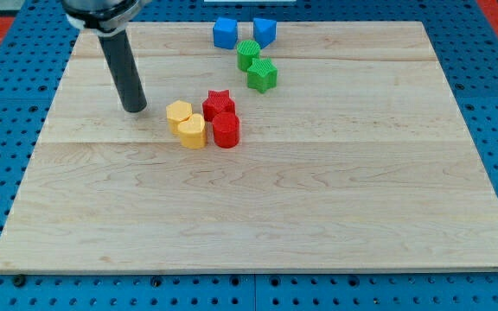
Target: Slide the blue cube a bit up and left
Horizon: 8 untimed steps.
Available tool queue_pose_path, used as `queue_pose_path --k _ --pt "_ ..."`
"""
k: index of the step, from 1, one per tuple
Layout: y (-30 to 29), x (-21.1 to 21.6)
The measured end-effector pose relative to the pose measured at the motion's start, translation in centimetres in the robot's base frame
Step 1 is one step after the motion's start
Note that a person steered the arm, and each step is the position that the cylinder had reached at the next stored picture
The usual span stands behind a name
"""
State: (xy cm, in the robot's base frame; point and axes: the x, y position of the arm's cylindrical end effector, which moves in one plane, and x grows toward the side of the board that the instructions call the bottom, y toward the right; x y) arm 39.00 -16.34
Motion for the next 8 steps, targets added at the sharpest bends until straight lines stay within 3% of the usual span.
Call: queue_pose_path --k 1,2,3,8 --pt "4.7 0.9" --pt "5.2 1.0" --pt "2.9 -0.4" --pt "2.6 -6.2"
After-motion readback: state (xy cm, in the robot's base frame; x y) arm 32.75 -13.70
